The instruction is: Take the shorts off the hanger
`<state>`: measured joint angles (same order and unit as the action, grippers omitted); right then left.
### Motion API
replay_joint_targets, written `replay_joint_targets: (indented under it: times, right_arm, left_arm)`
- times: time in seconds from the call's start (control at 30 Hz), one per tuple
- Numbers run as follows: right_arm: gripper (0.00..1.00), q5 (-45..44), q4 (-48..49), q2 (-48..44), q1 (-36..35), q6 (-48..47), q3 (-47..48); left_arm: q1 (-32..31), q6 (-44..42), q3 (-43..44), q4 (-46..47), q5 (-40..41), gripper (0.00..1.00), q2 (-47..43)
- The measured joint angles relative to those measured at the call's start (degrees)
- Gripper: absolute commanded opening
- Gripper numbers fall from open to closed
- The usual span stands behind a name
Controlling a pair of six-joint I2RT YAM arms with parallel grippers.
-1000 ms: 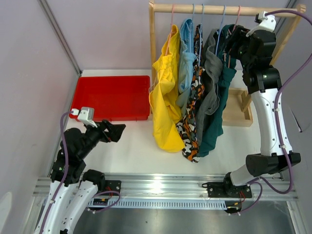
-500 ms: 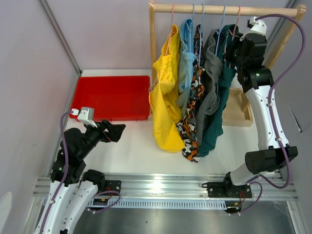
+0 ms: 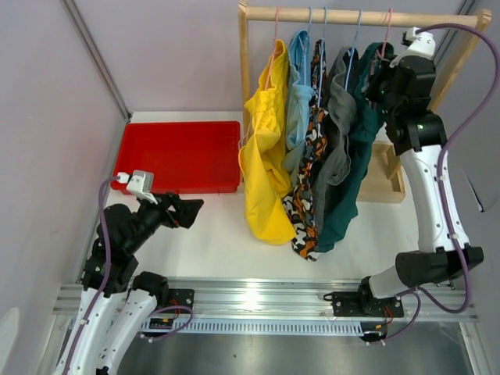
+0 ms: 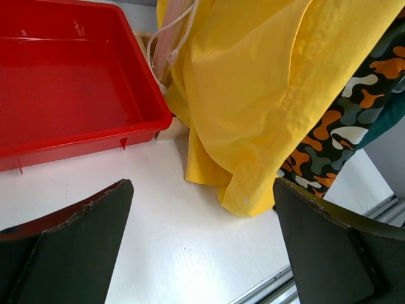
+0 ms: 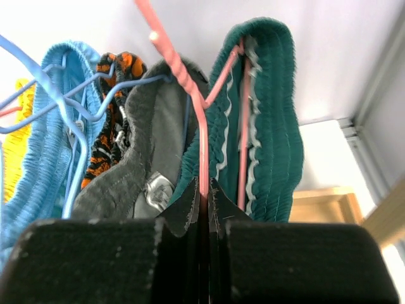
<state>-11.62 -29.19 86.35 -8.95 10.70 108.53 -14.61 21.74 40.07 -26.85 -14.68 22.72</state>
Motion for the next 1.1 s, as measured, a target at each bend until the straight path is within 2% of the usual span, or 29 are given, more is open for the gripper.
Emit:
replay_joint_targets:
  times: [0.13, 0.2, 0.43, 0.6, 0.73, 0.87, 1.1]
  right_arm:
    - [0.00, -3.1, -1.0, -6.2, -0.1, -0.3, -2.4]
    - [0.00, -5.6, -2.4, -10.9, -0.1, -0.3, -3.9]
    - [0.00, -12.6, -7.1, -24.0, -1.0, 1.1, -5.5]
    - [0.00, -15.6, -10.9, -28.6, -2.5, 3.2, -10.4]
    - [0.00, -16.3, -14.5, -27.7, -5.4, 6.0, -13.4]
    - [0.00, -16.7, -18.3, -25.4, -10.0, 8.4, -15.0]
    - [0.00, -18.0, -21.7, -25.4, -14.4, 10.5, -13.4]
  left_arm:
    - [-1.0, -0.4, 1.3, 1.5, -0.4, 0.99, 4.6]
    - [-5.3, -0.9, 4.3, 1.4, 1.7, 0.99, 8.8]
    - [-35.3, -7.5, 29.0, 1.8, 16.0, 0.99, 26.9]
    - [-51.8, -11.9, 38.0, 6.1, 22.4, 0.99, 36.2]
    - [-59.4, -13.9, 41.2, 10.9, 23.6, 0.99, 44.7]
    - [-66.0, -16.3, 46.0, 14.7, 24.7, 0.99, 57.6]
    - [-68.7, -18.4, 50.9, 17.6, 25.9, 0.99, 69.8]
